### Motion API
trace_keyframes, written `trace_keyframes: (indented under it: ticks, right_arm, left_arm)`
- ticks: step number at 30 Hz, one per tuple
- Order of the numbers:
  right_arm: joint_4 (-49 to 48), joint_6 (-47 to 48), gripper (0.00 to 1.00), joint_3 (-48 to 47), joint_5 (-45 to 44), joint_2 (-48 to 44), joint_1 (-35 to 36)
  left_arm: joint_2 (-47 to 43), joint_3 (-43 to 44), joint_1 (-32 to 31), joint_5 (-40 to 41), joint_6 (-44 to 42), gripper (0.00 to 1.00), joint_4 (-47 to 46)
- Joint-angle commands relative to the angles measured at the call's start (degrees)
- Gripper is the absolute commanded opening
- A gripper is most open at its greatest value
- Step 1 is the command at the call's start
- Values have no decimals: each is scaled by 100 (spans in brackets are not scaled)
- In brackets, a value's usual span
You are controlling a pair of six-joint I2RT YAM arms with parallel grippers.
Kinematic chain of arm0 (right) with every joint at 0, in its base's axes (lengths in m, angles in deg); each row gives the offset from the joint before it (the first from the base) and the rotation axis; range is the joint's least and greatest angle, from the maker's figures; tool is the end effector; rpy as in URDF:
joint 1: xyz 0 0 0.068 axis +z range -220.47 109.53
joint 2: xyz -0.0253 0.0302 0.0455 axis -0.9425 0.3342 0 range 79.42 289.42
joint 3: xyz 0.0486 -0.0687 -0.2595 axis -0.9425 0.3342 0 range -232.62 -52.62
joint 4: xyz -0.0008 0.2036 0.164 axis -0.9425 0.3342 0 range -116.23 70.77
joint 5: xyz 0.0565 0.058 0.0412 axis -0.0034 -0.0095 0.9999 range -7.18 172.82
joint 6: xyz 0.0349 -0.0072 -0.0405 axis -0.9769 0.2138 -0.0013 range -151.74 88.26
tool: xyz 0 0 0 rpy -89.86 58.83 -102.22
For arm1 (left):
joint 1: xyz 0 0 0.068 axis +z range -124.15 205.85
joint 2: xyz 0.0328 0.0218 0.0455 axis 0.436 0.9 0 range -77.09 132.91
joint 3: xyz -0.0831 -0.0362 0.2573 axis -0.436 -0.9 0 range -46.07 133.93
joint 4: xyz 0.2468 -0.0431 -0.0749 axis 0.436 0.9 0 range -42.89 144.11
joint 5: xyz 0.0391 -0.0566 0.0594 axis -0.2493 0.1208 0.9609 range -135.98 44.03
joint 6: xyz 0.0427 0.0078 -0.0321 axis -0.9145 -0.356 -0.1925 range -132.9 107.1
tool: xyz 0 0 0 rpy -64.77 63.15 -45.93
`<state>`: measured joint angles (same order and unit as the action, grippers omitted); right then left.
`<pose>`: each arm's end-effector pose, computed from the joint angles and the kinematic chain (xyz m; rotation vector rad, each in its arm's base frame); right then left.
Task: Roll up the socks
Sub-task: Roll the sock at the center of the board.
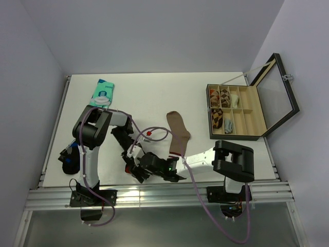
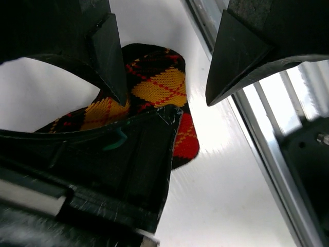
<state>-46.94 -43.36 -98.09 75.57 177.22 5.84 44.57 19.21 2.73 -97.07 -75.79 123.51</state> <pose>0.0861 0.3352 0.1604 -1.1194 1.9137 0.7585 0.2454 -0.1349 0.0967 -1.2991 -2.0471 1.3888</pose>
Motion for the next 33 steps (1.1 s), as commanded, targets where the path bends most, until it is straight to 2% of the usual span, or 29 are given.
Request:
trace_keyframes:
  ticks: [1,7,12,13,14,15,17,19,22,24,33]
  right_arm:
    - [84,230,69,-278,-374,160,68]
    - [243,335,63,-348,-663,397,147]
    - [164,318,51,-331,-804,547,208]
    - [164,292,47,-339,-805,556,208]
    - [164,283,30,-348,-805,573,208]
    - [216,257,17,-366,-831,582,208]
    - [286,248,4,-392,-857,626,208]
    - [339,230,1,-418,-866,661,217]
    - [401,204,0,-375,-866,653,208]
    - [392,177,0,-322,-893,626,217]
    - [489,46,0,-199,-963,635,200]
  left_arm:
    - [164,29,-35,715,-311,0,-679]
    - [226,178,-35,697,-346,0,-486]
    - [296,310,-27,609,-338,1,-380]
    - [296,319,-35,583,-338,1,-372]
    - [288,319,-35,557,-312,3,-380]
    - [253,319,-35,556,-276,6,-424]
    - [200,310,-35,521,-302,11,-398]
    - [60,319,-35,521,-224,17,-433]
    - [-160,363,-27,477,-224,28,-337]
    - [-318,442,-27,425,-293,31,-214]
    - [-749,706,87,363,-215,34,-2]
